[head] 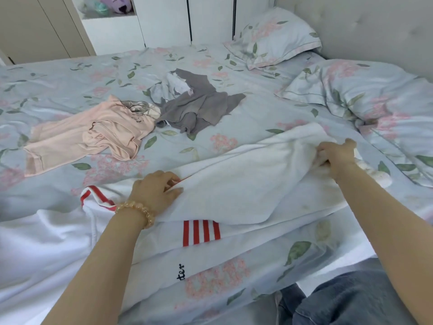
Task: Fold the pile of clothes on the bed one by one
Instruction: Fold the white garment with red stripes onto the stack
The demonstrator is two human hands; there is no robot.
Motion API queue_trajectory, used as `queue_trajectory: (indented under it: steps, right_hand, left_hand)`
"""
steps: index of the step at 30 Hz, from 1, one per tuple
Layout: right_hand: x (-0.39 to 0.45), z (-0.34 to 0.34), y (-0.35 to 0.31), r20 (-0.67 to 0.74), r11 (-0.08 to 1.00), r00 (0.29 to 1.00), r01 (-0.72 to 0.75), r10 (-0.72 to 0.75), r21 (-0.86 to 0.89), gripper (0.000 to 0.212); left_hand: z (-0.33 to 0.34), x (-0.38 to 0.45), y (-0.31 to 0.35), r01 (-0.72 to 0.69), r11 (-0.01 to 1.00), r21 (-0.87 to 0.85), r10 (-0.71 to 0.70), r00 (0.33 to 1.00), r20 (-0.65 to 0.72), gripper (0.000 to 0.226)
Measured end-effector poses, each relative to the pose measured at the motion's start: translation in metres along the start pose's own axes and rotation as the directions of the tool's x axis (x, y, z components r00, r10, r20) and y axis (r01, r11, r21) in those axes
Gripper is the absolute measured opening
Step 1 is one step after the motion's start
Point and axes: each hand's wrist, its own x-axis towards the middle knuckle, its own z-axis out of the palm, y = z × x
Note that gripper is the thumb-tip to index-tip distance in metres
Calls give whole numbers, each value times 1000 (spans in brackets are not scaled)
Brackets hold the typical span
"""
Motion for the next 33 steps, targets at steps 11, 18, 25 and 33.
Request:
queue_trajectory:
  steps: [11,18,25,33]
  right_hand:
    - [-79,51,18,743,183,664,743,-81,-644,67]
    - [-49,38,13,692,419,670,728,-269,-542,43]
    - [35,29,-29,344,477,844,521,-411,-708,45]
    - [102,29,-28,262,657,954,293,-148,-694,34]
  left_hand:
    - [8,8,-49,213,945,248,-282,917,284,56]
    - [9,3,-5,189,941,280,-219,973,78,52]
    - [38,-13,91,-187,978,89,168,967,192,92]
    - [58,-3,81,-230,964,133,197,955,222,88]
